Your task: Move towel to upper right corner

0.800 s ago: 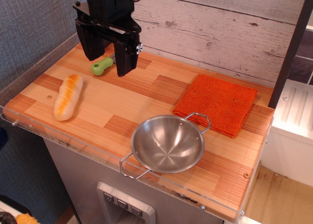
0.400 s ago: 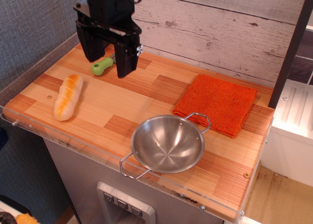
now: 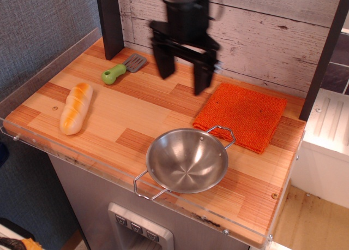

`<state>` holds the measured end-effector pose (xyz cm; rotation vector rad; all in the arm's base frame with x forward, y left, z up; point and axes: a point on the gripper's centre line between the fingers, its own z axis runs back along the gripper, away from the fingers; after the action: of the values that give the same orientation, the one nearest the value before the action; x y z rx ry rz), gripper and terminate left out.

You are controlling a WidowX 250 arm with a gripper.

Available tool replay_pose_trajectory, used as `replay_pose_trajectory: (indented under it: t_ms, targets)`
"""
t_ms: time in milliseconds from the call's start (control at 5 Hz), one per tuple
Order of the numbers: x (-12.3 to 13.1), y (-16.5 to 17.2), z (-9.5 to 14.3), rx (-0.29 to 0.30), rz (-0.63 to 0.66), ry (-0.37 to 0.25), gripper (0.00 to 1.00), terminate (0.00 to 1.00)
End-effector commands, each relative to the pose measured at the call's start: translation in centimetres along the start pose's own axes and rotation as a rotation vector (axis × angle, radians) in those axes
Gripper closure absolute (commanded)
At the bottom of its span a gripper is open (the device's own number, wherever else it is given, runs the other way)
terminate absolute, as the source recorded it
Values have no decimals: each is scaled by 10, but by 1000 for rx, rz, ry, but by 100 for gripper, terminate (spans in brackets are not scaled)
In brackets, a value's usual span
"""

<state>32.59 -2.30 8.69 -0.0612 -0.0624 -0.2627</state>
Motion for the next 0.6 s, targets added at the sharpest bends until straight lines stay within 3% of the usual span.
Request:
replay_pose_trajectory:
  t_ms: [0,400]
  targets:
    - [58,-12,-21,-12,142,-118,0,0]
    - [59,-18,-62,61,128,-72,0,0]
